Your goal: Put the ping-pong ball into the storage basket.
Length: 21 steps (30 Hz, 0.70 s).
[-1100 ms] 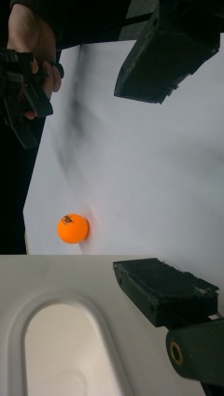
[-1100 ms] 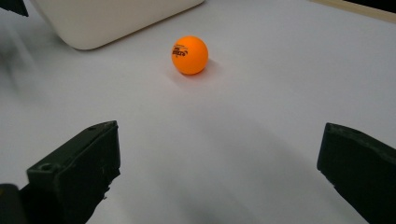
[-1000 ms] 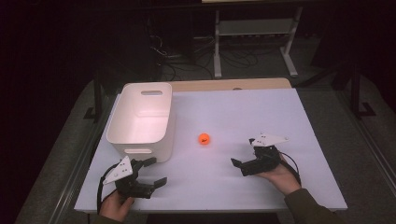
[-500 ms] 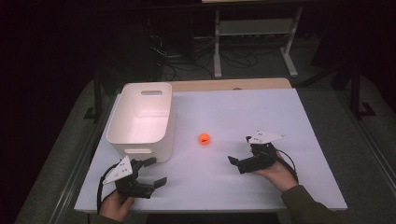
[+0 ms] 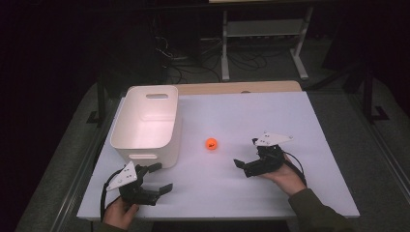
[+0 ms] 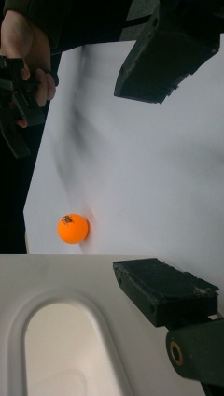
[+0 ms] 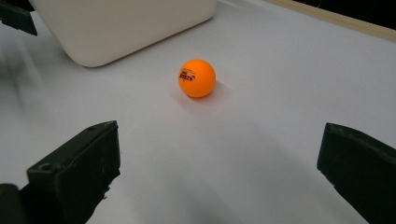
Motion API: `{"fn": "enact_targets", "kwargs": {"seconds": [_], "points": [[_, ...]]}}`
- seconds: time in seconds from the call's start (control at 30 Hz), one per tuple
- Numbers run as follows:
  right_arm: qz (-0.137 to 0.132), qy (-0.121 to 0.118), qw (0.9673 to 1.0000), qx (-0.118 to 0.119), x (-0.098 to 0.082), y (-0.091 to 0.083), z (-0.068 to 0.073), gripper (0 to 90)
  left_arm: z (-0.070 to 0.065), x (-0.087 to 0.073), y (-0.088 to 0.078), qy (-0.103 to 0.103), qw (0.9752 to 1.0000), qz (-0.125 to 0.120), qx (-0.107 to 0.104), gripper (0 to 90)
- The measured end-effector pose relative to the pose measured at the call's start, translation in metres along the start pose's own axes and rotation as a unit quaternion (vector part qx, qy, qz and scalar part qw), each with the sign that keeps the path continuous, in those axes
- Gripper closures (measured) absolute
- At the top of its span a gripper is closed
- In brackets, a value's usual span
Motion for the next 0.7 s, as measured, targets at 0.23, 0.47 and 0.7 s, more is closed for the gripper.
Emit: {"fn": "enact_targets", "kwargs": {"seconds": [0.23, 0.47, 0.7], "points": [[0.001, 0.0, 1.0, 0.002, 0.0005, 0.002, 0.0001, 0.0, -0.0001, 0.0, 0.0, 0.0, 1.0, 0.0, 0.0, 13.9], [0.001, 0.001, 1.0, 0.005, 0.002, 0.0044, 0.0004, 0.0, -0.0001, 0.0, 0.0001, -0.001, 1.0, 0.0, 0.0, 13.9], [0.002, -0.001, 1.0, 0.007, 0.0051, 0.0079, 0.0029, 0.0, 0.0, 0.0, 0.0001, 0.0, 1.0, 0.0, 0.0, 13.9]]}}
Point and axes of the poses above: each handheld gripper's, and its own axes: y roughly forward along the jaws, x roughly out of its top, z roughly to its left, the point moved 6 cm from there along y, roughly forward along the jaws, and after that the axes turned 14 degrees about y, right-handed, at the moved point
